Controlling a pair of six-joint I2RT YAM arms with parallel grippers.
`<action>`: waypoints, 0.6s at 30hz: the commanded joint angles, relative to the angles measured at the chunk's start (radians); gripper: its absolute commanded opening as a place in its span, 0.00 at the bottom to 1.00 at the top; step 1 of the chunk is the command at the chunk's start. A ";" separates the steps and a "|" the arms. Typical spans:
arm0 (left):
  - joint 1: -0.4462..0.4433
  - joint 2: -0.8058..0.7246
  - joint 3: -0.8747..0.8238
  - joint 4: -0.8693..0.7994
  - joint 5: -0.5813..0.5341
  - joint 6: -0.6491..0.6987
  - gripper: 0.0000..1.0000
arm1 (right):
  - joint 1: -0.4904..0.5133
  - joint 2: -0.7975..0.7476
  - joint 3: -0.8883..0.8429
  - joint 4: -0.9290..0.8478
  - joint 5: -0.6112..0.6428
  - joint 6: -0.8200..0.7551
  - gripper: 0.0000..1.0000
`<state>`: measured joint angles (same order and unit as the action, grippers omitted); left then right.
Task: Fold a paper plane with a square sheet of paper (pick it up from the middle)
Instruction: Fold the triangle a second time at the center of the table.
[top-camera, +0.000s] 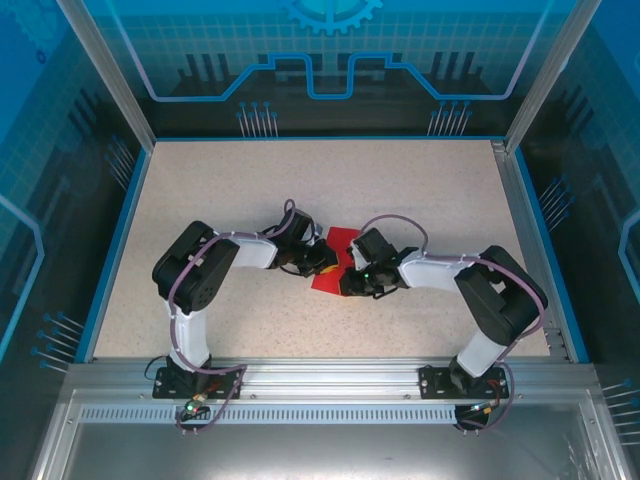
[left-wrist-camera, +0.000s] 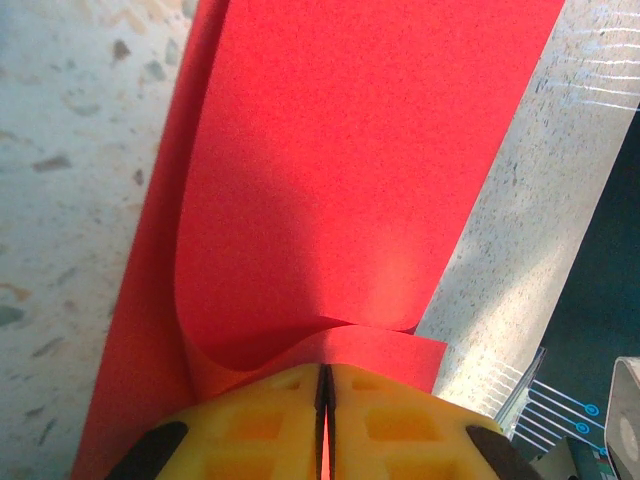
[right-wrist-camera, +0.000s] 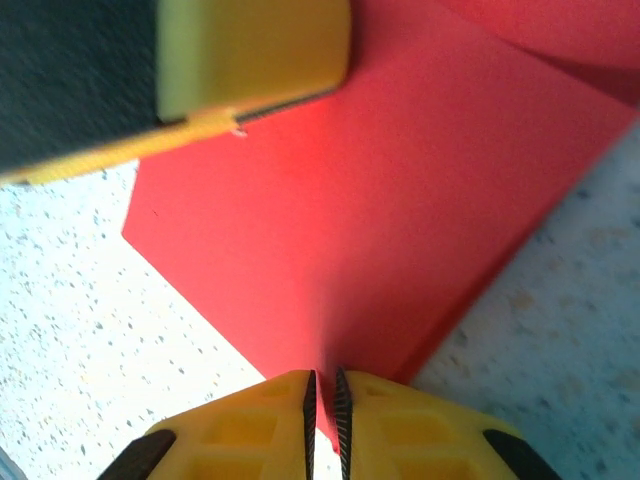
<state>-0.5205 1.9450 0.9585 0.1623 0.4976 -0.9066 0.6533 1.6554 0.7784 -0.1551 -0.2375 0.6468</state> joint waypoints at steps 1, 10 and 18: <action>0.003 0.035 -0.002 -0.083 -0.041 0.032 0.13 | -0.009 -0.033 -0.006 -0.097 0.018 -0.012 0.18; 0.003 0.042 -0.003 -0.077 -0.033 0.031 0.13 | 0.036 -0.074 0.054 -0.025 -0.022 0.043 0.18; 0.003 0.052 0.001 -0.081 -0.024 0.031 0.13 | 0.055 -0.013 0.095 -0.009 0.015 0.066 0.14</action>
<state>-0.5205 1.9465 0.9596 0.1616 0.4992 -0.8913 0.6983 1.6222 0.8589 -0.1696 -0.2386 0.6895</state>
